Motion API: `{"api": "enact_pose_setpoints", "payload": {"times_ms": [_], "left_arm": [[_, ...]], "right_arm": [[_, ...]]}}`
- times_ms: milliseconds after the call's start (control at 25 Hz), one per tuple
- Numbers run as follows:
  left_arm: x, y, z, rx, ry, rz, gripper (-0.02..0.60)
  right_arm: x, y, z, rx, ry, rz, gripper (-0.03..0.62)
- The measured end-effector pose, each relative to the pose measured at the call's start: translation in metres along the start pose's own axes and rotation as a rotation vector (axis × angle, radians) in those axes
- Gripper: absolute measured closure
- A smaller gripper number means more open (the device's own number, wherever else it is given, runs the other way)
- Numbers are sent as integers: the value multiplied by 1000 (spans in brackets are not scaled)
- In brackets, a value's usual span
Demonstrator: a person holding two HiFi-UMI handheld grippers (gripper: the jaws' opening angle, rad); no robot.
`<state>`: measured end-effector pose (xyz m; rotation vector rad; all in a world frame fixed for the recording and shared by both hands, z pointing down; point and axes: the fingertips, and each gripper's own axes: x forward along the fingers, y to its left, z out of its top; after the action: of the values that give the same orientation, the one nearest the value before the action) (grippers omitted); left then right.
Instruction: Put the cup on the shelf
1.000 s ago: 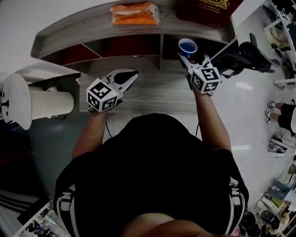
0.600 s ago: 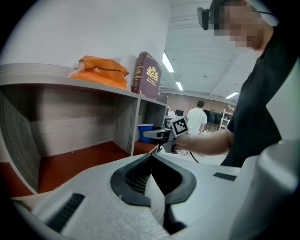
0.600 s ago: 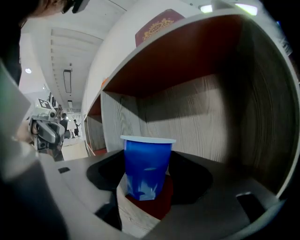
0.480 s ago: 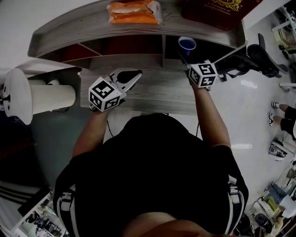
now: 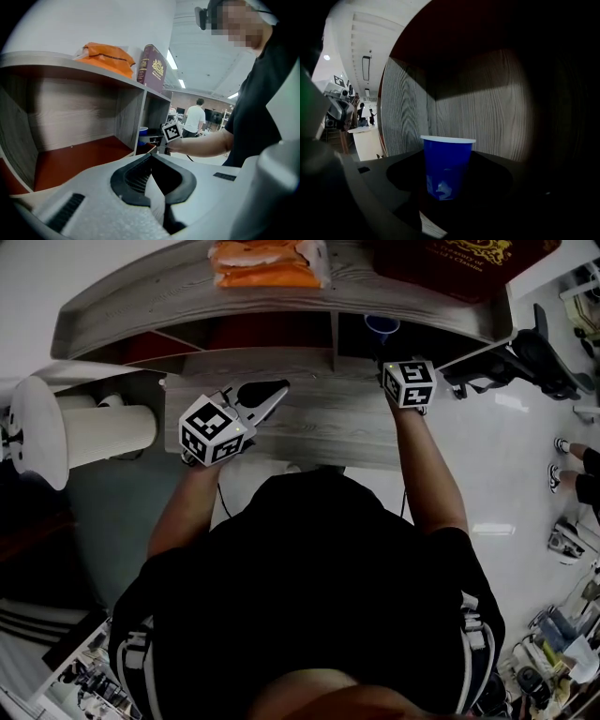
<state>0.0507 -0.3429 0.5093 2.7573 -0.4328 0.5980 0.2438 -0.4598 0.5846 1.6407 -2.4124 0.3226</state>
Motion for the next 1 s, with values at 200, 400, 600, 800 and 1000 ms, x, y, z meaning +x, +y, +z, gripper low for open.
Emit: {"api": "enact_pose_setpoints", "payload": {"times_ms": [200, 400, 600, 800, 1000], "left_arm": [[1, 1, -2, -3, 8, -1, 565], [0, 4, -2, -12, 3, 3, 565], [0, 4, -5, -17, 2, 3, 565], [-1, 2, -6, -19, 2, 3, 565], [0, 1, -7, -17, 0, -1, 565]], "right_arm": [[6, -7, -8, -30, 24, -20, 312], [8, -13, -20, -36, 67, -41, 310], [10, -12, -18, -42, 58, -48, 309], [8, -10, -20, -62, 71, -50, 307], [6, -8, -23, -86, 71, -59, 303]]}}
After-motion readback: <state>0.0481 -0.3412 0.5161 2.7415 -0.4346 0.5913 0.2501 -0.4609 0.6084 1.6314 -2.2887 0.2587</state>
